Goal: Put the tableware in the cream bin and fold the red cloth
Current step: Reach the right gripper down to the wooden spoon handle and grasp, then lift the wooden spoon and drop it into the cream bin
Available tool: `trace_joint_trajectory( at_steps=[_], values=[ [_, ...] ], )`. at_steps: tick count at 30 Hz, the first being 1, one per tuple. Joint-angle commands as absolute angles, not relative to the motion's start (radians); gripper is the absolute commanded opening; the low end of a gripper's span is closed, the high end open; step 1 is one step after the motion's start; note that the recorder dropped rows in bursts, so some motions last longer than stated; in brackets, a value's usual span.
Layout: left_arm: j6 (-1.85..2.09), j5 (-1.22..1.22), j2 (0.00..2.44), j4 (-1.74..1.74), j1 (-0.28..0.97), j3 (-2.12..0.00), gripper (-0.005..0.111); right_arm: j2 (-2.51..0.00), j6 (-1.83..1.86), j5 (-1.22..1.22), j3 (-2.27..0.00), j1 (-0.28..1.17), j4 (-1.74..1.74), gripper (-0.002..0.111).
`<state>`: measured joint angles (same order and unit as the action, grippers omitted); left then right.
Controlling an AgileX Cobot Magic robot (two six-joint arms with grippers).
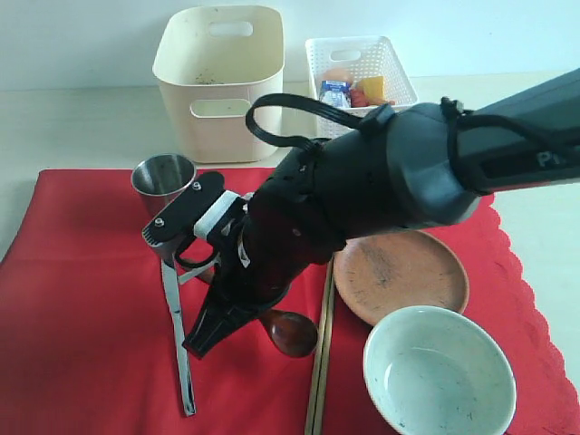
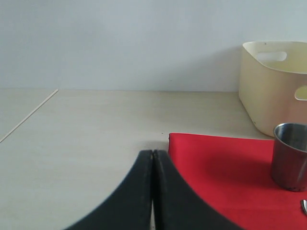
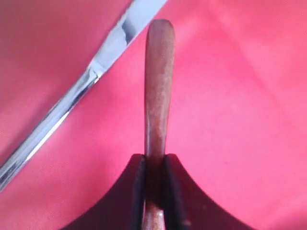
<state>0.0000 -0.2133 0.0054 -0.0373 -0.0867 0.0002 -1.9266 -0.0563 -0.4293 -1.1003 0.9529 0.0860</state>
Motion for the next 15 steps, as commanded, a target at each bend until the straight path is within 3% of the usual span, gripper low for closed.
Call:
trace_joint_trajectory(
  at_steps=[1, 15],
  values=[
    [0.0, -0.21, 0.0, -0.03, -0.088, 0.0, 0.0, -1.873, -0.068, -0.426, -1.104, 0.948, 0.146, 0.0],
    [0.0, -0.21, 0.0, -0.03, -0.088, 0.0, 0.0, -1.791, -0.463, -0.416, -1.104, 0.928, 0.62, 0.0]
  ],
)
